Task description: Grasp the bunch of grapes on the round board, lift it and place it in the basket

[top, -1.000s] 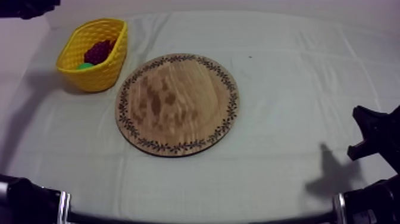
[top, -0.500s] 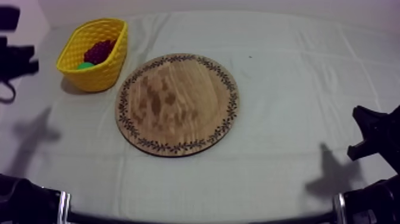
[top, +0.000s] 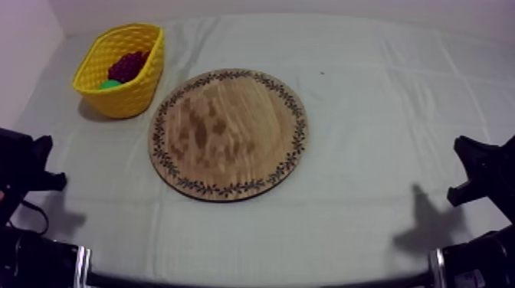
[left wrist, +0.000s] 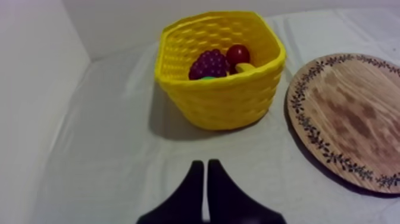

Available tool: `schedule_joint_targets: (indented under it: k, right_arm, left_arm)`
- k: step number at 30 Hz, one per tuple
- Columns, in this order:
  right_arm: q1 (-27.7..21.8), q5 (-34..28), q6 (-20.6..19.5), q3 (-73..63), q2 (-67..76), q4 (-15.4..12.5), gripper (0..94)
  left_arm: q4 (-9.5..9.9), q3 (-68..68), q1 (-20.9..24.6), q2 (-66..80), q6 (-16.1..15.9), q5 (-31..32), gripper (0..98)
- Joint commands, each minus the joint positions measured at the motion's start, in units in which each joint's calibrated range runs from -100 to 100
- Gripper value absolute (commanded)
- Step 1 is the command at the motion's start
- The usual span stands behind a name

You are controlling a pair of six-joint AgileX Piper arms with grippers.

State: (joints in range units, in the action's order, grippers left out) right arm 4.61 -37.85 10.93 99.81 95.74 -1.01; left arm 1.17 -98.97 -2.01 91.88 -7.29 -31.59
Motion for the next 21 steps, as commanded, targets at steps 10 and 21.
schedule_joint_targets:
  k: [10, 21]
  right_arm:
    - [-0.02, 0.03, 0.00, -0.03, 0.01, 0.01, 0.4]
    - [-0.02, 0.03, 0.04, -0.03, 0.01, 0.01, 0.4]
  left_arm:
    - [0.80, -0.87, -0.72, 7.87, 4.49, -1.06, 0.0]
    - [1.12, -0.92, -1.34, 8.12, 3.82, -0.65, 0.0]
